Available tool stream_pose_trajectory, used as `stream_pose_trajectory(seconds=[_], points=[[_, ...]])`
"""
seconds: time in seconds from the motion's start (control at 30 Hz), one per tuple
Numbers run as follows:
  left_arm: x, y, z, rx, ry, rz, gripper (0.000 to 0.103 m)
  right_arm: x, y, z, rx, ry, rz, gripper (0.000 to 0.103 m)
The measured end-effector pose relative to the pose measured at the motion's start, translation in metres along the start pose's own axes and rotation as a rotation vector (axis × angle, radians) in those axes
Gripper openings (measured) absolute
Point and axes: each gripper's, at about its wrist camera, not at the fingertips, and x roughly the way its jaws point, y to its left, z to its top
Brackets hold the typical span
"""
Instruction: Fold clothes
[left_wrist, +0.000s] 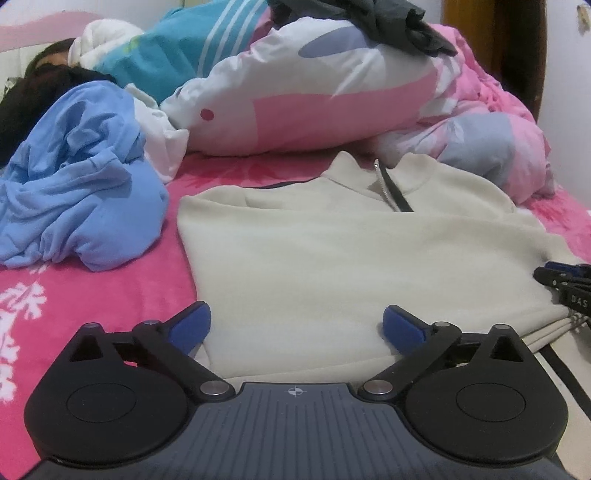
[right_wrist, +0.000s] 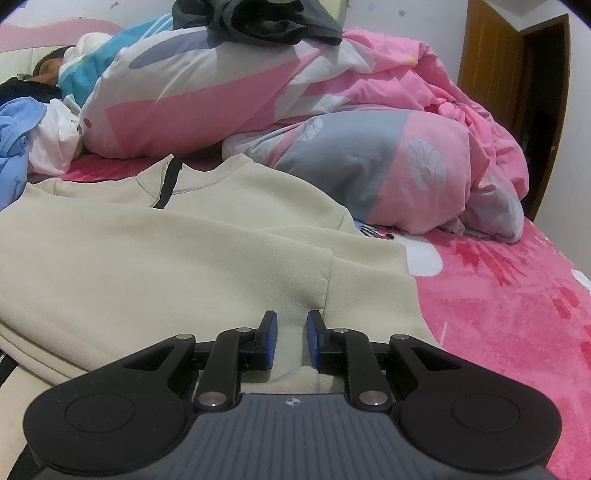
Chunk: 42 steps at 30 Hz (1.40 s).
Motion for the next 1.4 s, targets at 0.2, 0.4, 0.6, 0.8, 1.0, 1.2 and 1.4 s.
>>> stream_pose_trajectory(seconds=[0.2, 0.4, 0.6, 0.8, 1.0, 1.2, 1.4], points=[[0.0045, -0.0016, 0.0013, -0.017, 0.018, 0.043, 0.103, 0.0004, -0.0003, -0.0014, 0.001, -0.006, 0.0, 0.019], [0.0045, -0.0009, 0.0009, -0.03, 0.025, 0.05, 0.103, 0.0003, -0.0005, -0.002, 0.002, -0.009, 0.0, 0.019], [0.0052, -0.0004, -0.0004, -0.042, 0.043, 0.06, 0.103, 0.0, -0.001, -0.0019, 0.005, -0.01, 0.002, 0.019], [0.0054, -0.0005, -0.0012, -0.045, 0.046, 0.063, 0.103, -0.0003, 0.0007, -0.0018, 0.003, -0.011, 0.0, 0.019], [0.005, -0.0012, -0.0018, -0.048, 0.047, 0.067, 0.103, -0.0001, 0.0005, -0.002, 0.003, -0.011, -0.001, 0.019], [0.0045, -0.0016, -0.0024, -0.047, 0.045, 0.073, 0.103, -0.0002, 0.0001, -0.0018, 0.004, -0.012, 0.001, 0.019], [0.0047, -0.0016, -0.0026, -0.046, 0.045, 0.074, 0.103, -0.0008, 0.0003, -0.0023, 0.006, -0.013, 0.001, 0.019]])
